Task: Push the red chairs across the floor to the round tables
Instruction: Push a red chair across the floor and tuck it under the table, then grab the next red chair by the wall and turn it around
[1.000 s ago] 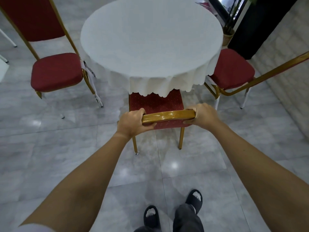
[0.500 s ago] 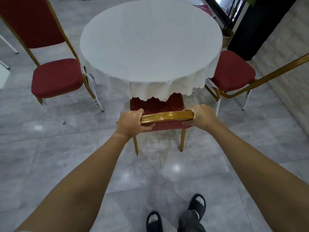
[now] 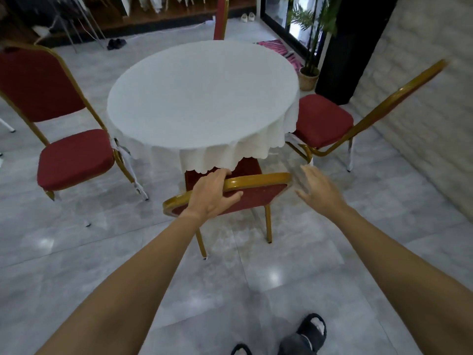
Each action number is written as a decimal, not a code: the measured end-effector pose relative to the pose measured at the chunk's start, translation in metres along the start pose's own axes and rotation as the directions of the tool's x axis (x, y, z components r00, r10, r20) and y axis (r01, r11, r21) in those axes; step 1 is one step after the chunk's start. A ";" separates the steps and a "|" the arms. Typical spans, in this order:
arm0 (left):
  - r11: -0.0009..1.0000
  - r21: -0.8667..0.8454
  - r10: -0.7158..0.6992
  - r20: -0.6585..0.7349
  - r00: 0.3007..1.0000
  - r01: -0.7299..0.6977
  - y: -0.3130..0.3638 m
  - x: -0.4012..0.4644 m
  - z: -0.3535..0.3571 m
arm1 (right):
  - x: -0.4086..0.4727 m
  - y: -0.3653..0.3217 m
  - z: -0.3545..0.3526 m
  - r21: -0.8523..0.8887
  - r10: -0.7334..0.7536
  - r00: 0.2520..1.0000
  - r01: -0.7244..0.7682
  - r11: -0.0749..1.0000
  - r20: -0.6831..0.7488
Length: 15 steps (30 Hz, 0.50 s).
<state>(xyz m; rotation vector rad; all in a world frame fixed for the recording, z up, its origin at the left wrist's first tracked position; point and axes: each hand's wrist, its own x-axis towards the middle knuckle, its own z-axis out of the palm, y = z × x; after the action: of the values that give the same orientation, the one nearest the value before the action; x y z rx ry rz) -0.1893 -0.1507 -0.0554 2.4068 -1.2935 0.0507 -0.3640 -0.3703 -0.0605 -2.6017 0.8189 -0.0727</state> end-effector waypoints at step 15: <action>0.958 -0.228 0.240 0.307 0.921 -0.173 0.245 0.109 0.109 | -0.073 0.201 -0.122 0.020 0.315 0.937 -0.316 0.949 -0.154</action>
<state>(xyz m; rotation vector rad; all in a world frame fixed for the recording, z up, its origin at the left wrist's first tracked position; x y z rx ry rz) -0.3417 -0.3969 -0.0497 2.1627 -1.6165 -0.4230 -0.5528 -0.5243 -0.0235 -2.4565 1.2838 -0.1828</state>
